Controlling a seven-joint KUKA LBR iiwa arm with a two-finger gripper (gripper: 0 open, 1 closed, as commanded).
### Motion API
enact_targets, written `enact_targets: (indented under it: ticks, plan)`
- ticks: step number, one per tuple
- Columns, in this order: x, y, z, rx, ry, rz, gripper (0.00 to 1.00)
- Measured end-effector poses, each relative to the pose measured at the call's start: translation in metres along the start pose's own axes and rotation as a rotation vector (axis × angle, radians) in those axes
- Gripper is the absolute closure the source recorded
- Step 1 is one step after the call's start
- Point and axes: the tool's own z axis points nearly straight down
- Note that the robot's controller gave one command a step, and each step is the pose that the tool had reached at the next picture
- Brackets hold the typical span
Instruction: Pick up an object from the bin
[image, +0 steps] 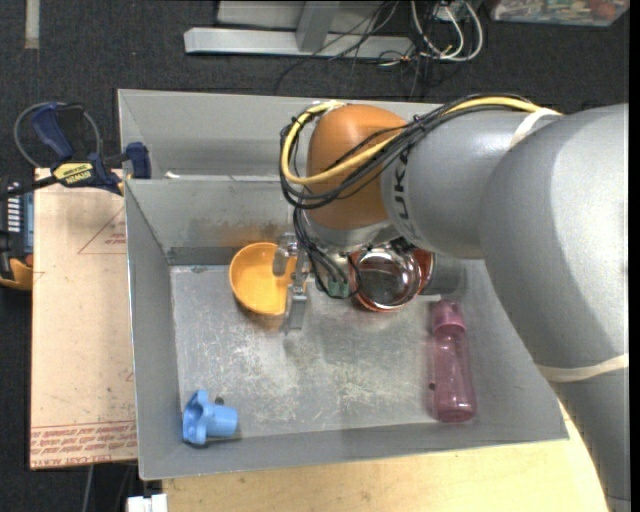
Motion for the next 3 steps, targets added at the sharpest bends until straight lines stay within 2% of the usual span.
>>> enact_targets:
  ticks: [1,2,3]
  plan:
    - [-0.014,0.019,0.03,-0.011,-0.006,-0.024,0.0]
    - [0.012,0.105,0.029,-0.01,-0.014,0.043,1.0]
    - [0.012,0.105,0.028,-0.01,-0.014,0.043,1.0]
